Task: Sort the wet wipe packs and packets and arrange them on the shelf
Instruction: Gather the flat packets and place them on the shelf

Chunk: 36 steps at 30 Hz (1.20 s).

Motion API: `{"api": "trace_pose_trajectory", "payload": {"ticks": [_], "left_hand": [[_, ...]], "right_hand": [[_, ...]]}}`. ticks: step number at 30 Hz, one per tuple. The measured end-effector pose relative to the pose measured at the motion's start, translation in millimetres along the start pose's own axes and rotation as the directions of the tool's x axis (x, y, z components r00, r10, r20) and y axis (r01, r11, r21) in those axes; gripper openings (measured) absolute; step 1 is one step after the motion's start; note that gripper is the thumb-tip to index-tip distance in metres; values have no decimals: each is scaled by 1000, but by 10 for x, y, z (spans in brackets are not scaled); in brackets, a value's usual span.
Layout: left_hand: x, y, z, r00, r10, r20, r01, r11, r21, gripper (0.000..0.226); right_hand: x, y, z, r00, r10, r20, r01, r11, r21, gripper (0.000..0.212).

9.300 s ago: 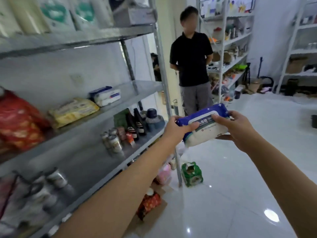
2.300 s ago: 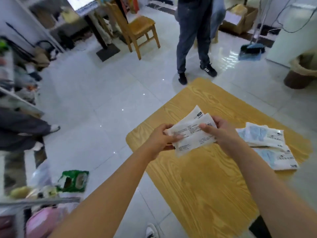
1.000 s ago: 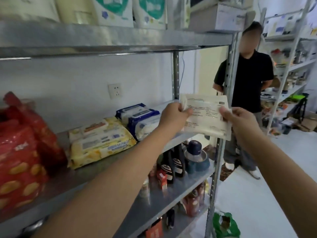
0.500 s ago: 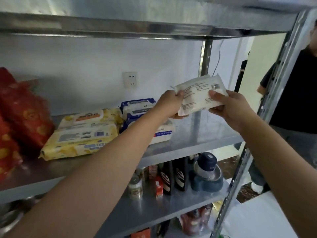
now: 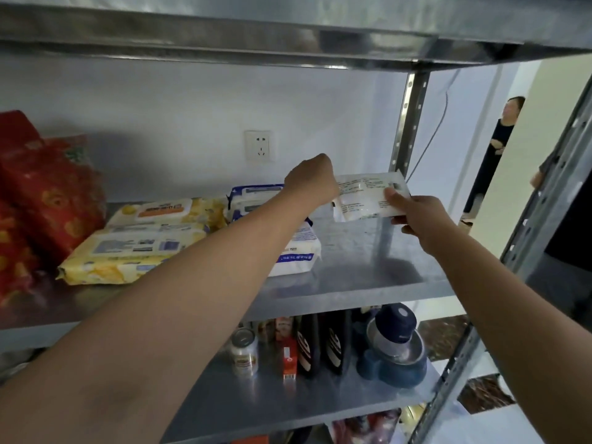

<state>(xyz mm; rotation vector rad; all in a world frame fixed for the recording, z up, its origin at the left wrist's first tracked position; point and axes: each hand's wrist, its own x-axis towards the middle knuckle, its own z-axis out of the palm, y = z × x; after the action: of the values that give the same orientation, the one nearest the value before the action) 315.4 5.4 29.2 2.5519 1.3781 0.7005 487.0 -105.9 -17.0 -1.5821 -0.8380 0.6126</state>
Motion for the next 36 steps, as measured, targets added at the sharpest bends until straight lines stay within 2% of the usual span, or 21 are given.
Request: {"api": "trace_pose_trajectory", "payload": {"ticks": [5, 7, 9, 10, 11, 16, 18, 19, 23, 26, 31, 34, 36], "left_hand": [[92, -50, 90, 999, -11, -36, 13, 998, 67, 38], [90, -75, 132, 1000, -27, 9, 25, 984, 175, 32], [87, -113, 198, 998, -50, 46, 34, 951, 306, 26], [87, -126, 228, 997, -56, 55, 35, 942, 335, 25], [94, -133, 256, 997, -58, 56, 36, 943, 330, 25], [87, -84, 287, 1000, -9, 21, 5, 985, 172, 19], [58, -67, 294, 1000, 14, 25, -17, 991, 132, 17], [38, -58, 293, 999, 22, 30, -25, 993, 111, 17], [-41, -38, 288, 993, 98, 64, -92, 991, -100, 22], [-137, -69, 287, 981, 167, 98, -131, 946, -295, 28], [-326, -213, 156, 969, 229, 97, -166, 886, -434, 29], [-532, -297, 103, 973, 219, 70, -137, 795, -590, 24], [-741, -350, 103, 975, 220, -2, -164, 722, -672, 22]], "right_hand": [[206, 45, 48, 998, -54, -10, 52, 987, -152, 51], [295, 86, 96, 999, -47, -8, 42, 949, -311, 55], [387, 197, 148, 999, 3, 32, 17, 795, -607, 60], [432, 263, 171, 999, 14, 51, 26, 712, -701, 59], [426, 292, 189, 998, 15, 62, 36, 673, -738, 55], [342, 241, 238, 998, -9, 62, 51, 705, -708, 42], [318, 225, 252, 998, -70, 4, 54, 732, -679, 58], [301, 206, 258, 993, -112, -28, 67, 756, -651, 58], [168, 84, 300, 962, -271, -44, 210, 830, -517, 41], [-11, 17, 356, 952, -306, -22, 264, 853, -450, 41], [-412, -77, 447, 948, -313, -47, 278, 894, -352, 40], [-756, -128, 528, 938, -343, -54, 299, 877, -377, 41], [-1033, -141, 577, 931, -351, -99, 293, 881, -371, 41]]}}
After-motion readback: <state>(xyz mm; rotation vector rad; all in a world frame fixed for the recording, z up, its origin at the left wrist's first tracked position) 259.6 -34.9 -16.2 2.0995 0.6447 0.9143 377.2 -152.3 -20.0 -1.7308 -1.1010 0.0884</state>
